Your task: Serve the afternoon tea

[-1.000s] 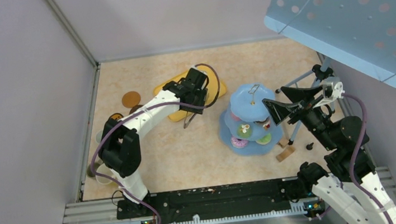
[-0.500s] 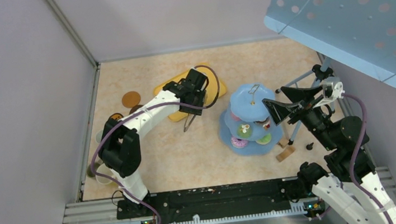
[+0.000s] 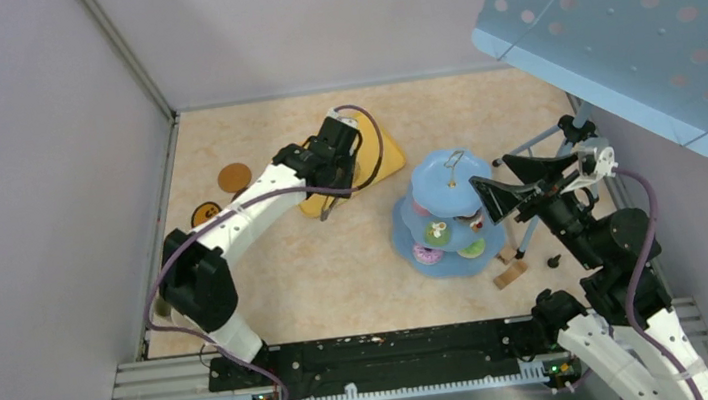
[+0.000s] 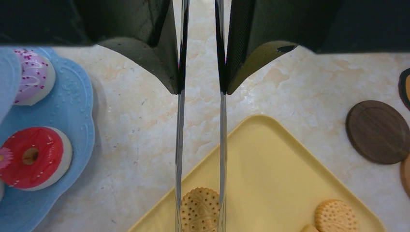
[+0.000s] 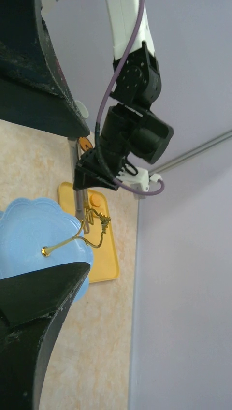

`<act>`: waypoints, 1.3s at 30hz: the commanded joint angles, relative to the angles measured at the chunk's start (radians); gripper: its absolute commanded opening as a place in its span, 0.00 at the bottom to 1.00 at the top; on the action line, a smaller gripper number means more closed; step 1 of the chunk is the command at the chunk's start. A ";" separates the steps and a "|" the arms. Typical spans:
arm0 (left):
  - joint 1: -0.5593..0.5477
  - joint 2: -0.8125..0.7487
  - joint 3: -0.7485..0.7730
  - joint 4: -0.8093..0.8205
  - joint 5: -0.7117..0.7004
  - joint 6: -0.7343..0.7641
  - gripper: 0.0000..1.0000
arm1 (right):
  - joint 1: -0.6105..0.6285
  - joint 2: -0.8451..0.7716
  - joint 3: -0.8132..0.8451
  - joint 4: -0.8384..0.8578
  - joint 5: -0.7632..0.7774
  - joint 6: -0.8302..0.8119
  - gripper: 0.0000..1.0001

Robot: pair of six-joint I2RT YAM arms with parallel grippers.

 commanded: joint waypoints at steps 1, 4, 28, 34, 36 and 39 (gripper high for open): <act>0.027 -0.154 0.021 0.055 0.021 0.019 0.33 | -0.008 -0.012 0.052 -0.006 0.014 -0.009 0.97; 0.027 -0.231 0.040 0.085 0.114 0.051 0.33 | -0.008 -0.020 0.073 -0.029 0.032 -0.021 0.97; -0.191 -0.300 0.119 0.253 0.419 0.062 0.32 | -0.009 -0.044 0.128 -0.094 0.058 -0.040 0.97; -0.198 -0.313 0.054 0.270 0.435 0.037 0.35 | -0.009 -0.038 0.136 -0.086 0.050 -0.031 0.97; -0.200 -0.313 0.036 0.288 0.427 0.029 0.37 | -0.009 -0.037 0.128 -0.082 0.043 -0.030 0.97; -0.201 -0.299 0.039 0.287 0.437 0.023 0.39 | -0.008 -0.039 0.131 -0.095 0.043 -0.028 0.97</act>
